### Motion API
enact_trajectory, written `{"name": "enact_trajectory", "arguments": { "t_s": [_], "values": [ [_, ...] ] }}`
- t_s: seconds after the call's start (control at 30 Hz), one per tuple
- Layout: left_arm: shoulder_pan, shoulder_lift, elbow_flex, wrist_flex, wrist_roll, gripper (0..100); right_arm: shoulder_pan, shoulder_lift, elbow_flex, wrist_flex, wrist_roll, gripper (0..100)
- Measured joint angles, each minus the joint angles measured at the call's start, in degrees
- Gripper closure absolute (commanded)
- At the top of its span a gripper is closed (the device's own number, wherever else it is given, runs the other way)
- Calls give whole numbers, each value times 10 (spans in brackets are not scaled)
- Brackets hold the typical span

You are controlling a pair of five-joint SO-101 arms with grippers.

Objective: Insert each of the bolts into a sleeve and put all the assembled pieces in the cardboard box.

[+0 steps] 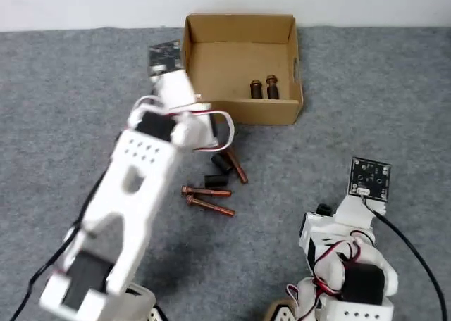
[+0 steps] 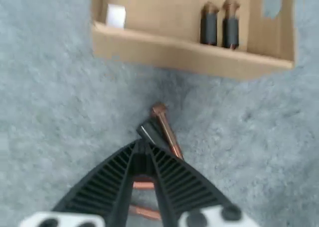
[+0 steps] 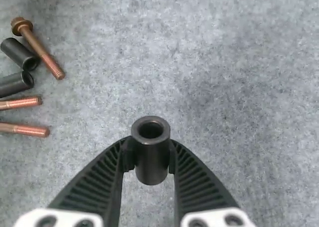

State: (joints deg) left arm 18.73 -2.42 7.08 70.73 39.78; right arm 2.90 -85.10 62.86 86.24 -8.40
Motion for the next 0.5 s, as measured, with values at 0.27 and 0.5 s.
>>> {"name": "enact_trajectory", "arguments": {
  "t_s": [0.27,0.5],
  "values": [
    [18,215,-194,77,34,865,0,5,0,0,0,991],
    [18,374,-346,151,41,865,0,5,0,0,0,991]
  ]
}}
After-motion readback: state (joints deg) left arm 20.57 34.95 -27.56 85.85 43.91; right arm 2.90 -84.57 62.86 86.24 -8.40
